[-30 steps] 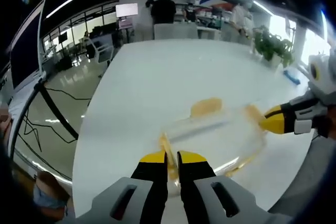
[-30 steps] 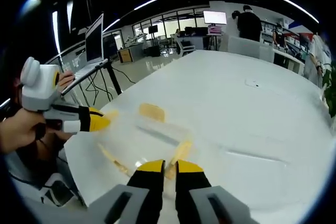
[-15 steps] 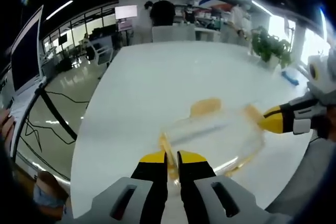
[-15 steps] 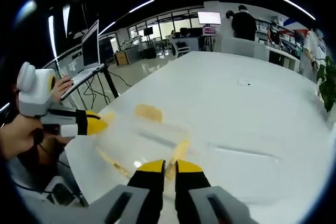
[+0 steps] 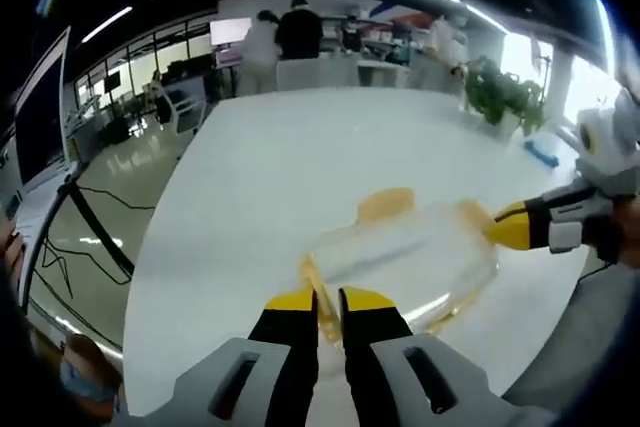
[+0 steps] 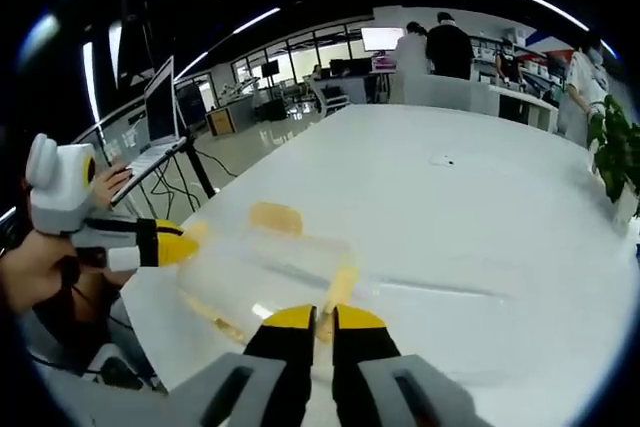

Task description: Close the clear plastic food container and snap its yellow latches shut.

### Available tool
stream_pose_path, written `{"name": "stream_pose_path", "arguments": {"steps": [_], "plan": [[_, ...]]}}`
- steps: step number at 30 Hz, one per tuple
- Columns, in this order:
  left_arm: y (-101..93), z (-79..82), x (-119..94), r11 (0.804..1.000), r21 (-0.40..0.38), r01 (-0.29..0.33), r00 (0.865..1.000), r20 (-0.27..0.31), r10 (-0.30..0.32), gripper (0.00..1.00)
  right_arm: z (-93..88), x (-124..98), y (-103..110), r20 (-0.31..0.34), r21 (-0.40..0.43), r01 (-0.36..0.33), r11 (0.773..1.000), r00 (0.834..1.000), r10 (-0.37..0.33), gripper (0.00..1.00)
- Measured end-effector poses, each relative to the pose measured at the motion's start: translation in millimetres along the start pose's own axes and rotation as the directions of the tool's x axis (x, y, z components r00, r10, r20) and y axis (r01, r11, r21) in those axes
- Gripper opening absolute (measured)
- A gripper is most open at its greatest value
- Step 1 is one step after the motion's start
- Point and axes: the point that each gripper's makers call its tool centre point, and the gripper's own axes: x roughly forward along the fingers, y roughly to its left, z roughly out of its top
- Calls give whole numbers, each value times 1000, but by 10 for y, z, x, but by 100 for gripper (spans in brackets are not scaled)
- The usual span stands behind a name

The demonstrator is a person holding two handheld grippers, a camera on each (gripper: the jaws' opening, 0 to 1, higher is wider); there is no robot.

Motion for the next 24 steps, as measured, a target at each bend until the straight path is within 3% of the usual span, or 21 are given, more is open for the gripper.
{"name": "stream_pose_path", "arguments": {"steps": [11, 24], "plan": [[-239, 66, 55, 999, 10, 36, 999, 5, -36, 5, 23, -173, -225, 15, 7, 21, 1000, 1000, -22, 1], [-679, 161, 231, 994, 24, 111, 994, 5, -111, 6, -50, -359, -639, 12, 37, 79, 996, 997, -79, 1]]}}
